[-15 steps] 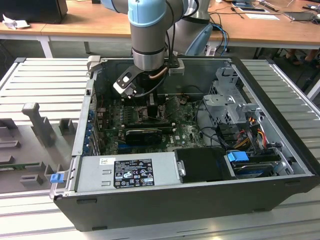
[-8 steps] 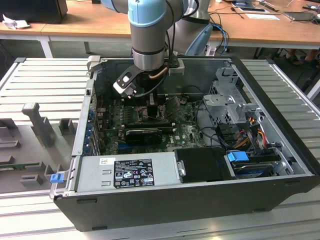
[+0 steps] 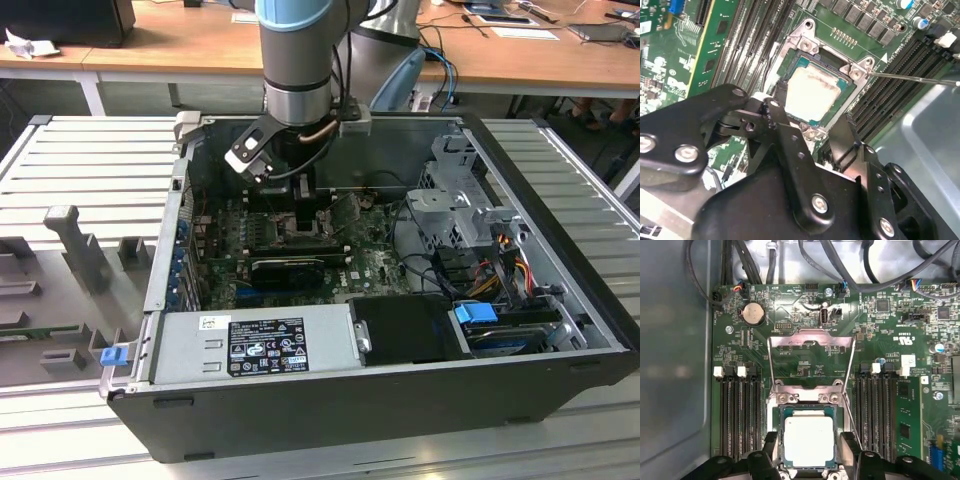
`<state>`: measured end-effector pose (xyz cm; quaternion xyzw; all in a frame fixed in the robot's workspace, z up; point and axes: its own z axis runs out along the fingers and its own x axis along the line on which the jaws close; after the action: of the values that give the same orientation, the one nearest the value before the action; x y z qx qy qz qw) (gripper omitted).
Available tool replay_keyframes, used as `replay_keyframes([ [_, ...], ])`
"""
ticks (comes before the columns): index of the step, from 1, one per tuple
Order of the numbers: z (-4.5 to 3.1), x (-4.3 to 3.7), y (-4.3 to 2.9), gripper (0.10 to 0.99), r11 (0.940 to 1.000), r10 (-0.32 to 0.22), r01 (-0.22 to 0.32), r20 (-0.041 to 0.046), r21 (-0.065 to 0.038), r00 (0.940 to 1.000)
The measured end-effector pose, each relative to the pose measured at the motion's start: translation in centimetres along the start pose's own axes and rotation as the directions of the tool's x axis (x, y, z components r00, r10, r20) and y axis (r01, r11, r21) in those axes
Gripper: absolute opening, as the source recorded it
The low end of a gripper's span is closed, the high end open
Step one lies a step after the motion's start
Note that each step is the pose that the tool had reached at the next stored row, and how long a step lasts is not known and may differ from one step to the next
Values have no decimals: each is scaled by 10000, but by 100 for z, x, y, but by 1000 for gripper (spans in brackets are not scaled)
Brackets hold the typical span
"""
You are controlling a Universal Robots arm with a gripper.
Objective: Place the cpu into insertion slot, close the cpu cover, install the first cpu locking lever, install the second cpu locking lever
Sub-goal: 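Place the cpu into insertion slot, then close the cpu cover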
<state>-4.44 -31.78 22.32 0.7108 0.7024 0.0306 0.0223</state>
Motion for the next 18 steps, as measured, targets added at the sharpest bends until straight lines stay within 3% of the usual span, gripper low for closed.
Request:
replay_keyframes([
  [3, -20, 0, 2, 400, 10000, -4, 4, 43, -2, 10000],
  [4, -25, -2, 2, 282, 10000, -4, 4, 55, -1, 10000],
  [7, -36, -3, 3, 106, 10000, -7, 7, 82, -1, 10000],
  [18, -108, -2, 8, 106, 10000, -7, 7, 92, -3, 10000],
])
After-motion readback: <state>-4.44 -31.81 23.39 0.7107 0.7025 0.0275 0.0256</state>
